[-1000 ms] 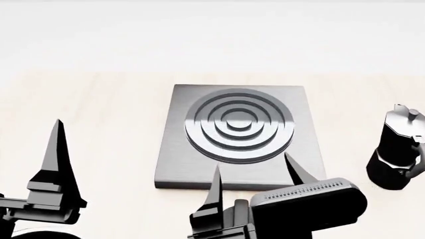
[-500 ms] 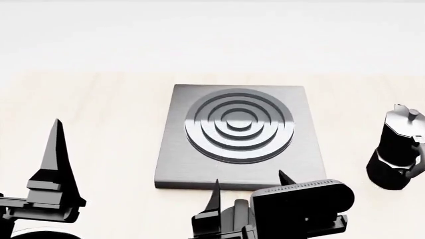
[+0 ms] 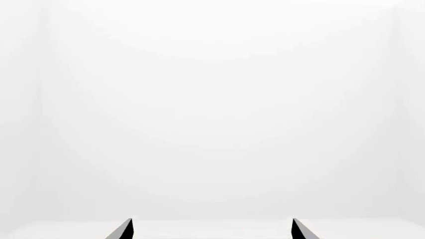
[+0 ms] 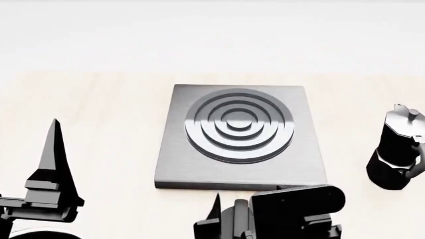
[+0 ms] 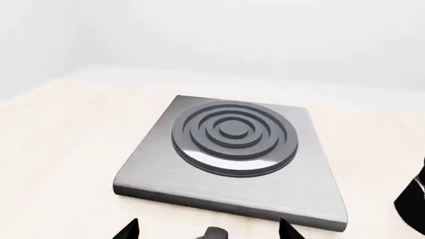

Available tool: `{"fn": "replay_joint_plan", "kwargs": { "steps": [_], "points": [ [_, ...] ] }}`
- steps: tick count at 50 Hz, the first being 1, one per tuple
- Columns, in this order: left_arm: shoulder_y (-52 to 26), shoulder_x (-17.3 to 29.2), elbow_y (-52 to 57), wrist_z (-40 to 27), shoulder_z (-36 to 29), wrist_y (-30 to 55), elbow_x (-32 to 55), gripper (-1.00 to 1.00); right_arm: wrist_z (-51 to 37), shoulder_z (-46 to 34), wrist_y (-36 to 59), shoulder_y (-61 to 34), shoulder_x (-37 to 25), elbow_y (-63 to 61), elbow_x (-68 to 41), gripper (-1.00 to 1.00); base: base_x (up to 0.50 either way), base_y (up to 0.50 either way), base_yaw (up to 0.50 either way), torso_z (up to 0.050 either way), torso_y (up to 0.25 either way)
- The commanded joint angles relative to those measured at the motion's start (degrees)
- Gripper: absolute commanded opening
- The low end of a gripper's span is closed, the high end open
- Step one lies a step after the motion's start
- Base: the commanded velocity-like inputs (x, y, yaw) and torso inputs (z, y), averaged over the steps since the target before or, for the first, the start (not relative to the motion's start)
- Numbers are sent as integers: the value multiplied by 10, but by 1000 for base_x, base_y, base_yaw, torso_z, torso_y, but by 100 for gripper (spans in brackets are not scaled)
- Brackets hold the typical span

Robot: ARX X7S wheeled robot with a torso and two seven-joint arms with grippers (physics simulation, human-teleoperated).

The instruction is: Turn on the stove.

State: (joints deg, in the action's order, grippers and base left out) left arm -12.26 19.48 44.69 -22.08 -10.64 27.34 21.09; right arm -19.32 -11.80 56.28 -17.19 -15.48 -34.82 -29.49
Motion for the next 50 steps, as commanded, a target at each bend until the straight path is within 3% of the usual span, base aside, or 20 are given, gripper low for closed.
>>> {"fn": "replay_joint_plan", "kwargs": {
  "steps": [1, 26, 50],
  "points": [
    [-1, 2, 2, -4, 0, 2, 3, 100, -1, 2, 17, -5, 2, 17, -12, 100, 0, 0, 0, 0, 0],
    [-2, 7, -5, -7, -4, -3, 3, 100, -13, 16, 54, -15, 18, 51, -43, 100, 0, 0, 0, 0, 0],
    [-3, 10, -8, -12, -8, -5, 5, 100, -4, 11, 24, -7, 14, 98, -40, 100, 0, 0, 0, 0, 0]
  ]
}}
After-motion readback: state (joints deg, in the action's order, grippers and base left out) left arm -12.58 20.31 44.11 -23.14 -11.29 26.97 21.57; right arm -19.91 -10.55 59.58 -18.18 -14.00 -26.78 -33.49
